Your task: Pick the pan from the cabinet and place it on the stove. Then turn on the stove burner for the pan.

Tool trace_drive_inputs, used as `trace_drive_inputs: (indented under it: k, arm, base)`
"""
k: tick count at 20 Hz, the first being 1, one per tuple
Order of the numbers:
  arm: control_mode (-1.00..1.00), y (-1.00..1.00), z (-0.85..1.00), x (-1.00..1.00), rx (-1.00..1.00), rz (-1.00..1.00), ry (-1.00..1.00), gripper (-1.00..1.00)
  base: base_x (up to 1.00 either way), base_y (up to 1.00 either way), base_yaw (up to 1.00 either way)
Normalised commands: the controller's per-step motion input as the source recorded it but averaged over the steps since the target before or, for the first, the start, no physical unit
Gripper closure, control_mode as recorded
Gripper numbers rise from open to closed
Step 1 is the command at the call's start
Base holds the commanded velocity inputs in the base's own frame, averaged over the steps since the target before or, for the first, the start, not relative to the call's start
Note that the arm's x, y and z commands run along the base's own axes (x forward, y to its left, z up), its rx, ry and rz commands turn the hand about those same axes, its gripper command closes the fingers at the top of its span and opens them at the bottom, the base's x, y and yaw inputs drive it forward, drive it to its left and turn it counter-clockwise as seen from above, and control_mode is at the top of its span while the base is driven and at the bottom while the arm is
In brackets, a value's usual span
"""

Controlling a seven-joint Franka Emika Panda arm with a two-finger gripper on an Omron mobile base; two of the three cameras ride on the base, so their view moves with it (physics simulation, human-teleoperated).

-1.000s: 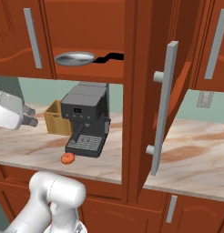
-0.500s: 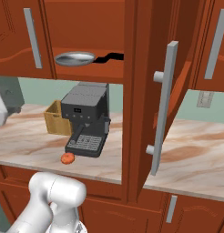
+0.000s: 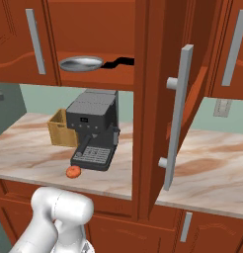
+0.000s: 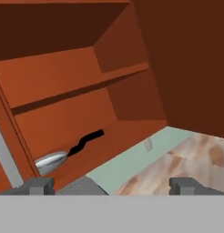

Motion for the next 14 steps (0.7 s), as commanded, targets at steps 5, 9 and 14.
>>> trace_drive_inputs:
  k: [5, 9, 14]
  arm:
    - [-1.00, 0.05, 0.18, 0.21, 0.00, 0.05, -0.11, -1.00]
    - [-1.00, 0.14, 0.00, 0.34, -0.01, 0.04, -0.02, -1.00]
    - [-1.00, 0.23, 0.00, 0.23, -0.09, 0.00, 0.03, -1.00]
  base:
    - [0.00, 0.00, 0.00]
    - [0.00, 0.00, 0.00]
    - [0.00, 0.00, 0.00]
